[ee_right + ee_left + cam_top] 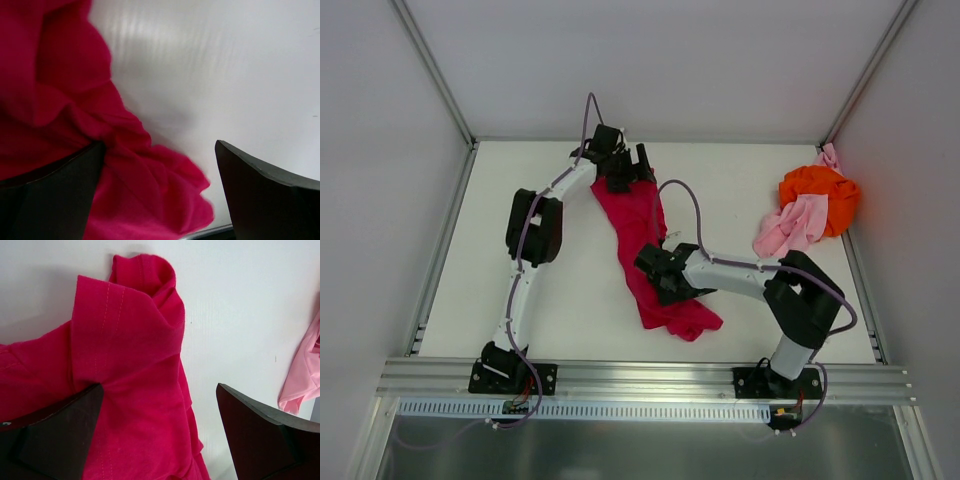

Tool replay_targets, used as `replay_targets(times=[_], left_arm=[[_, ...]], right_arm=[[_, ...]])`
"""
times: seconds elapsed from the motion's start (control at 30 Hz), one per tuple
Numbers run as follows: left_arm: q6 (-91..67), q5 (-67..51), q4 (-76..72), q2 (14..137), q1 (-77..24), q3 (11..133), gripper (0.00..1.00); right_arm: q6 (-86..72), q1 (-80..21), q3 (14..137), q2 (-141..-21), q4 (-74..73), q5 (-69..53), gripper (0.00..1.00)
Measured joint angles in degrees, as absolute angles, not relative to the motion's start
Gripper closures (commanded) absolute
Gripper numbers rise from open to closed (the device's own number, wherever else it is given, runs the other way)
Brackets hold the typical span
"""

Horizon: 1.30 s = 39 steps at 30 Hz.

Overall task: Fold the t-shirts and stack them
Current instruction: Rotate the tshirt 90 degrees

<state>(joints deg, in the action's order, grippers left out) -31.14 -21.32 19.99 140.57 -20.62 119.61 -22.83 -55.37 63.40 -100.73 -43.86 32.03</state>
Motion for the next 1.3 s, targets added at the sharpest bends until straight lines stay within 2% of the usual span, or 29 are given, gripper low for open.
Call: replay_targets(times=[0.4, 0.7, 1.07, 1.3], left_arm=[[-31.2, -23.0, 21.4, 144.4, -20.5, 126.0, 0.01], [-30.2, -25.5, 17.9, 143.5, -20.5, 122.6, 0.01], [-22.4, -23.3, 16.5, 130.9, -21.8, 113.2, 0.01], [-19.9, -21.3, 12.8, 115.8, -22.6, 102.8, 0.01]], right_arm=[[-21.4, -61.4, 58.8, -92.4, -38.5, 17.5, 0.00], [-19.2, -63.3, 57.8, -92.4, -33.8, 20.5, 0.00], [-17.2, -64.0, 57.1, -94.4, -27.2, 28.3, 0.00], [-17.0, -64.0, 57.1, -95.3, -26.6, 29.8, 0.00]])
